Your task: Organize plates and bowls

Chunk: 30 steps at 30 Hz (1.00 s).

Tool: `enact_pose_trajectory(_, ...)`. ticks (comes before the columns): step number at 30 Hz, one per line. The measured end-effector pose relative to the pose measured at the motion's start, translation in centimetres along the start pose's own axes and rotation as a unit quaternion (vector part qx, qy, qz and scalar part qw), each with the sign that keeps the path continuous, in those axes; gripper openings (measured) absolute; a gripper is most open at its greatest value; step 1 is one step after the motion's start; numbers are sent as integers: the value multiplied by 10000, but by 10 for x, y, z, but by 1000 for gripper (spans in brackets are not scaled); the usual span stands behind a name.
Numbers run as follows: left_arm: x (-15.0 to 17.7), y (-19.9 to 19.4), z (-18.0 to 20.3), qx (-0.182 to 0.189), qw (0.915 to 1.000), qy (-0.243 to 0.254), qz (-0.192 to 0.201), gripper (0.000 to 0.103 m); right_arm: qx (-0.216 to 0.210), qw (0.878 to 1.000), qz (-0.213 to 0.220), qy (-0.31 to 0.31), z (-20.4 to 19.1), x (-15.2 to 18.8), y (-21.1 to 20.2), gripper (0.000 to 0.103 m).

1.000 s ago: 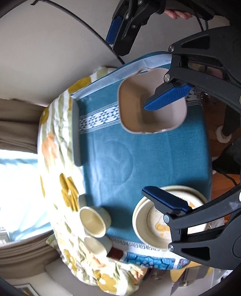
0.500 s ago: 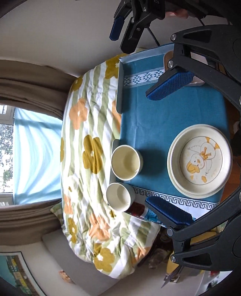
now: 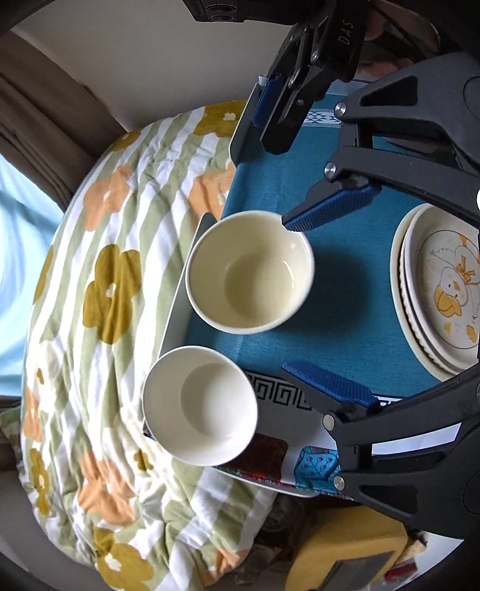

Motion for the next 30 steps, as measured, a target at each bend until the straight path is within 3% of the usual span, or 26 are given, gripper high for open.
enact_pose_trajectory(3,0,33,-7,63,9996,-34,-283,51,-35,9993,-281,256,3,4,35,67)
enact_pose_trajectory(9,-4,68,-18,172,9983,-109,-549,47,19,9968,-588,532,5,8,77,53)
enact_pose_trajectory(11,-5,74,-21,168,9979,-107,-612,31,46,9963,-665,547,5,8,86,45)
enact_pose_trajectory(13,-4,80,-22,206,9974,-143,-677,22,53,9958,-729,549,4,9,93,33)
enact_pose_trajectory(17,-4,84,-24,132,9976,-95,-666,13,141,9954,-821,479,2,13,102,18)
enact_pose_trajectory(30,-6,72,-15,-85,9988,141,-465,13,251,9961,-730,422,0,11,97,16)
Point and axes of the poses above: each gripper's, at about its wrist camera, not at the fingertips, and y roughly the way its jaws point, z to its right, x to its underside, the point moved 10 cm from there along y, roughly the way its jaws point, and after that the axes turned 4 degrees about z, right-handed, at the moved point
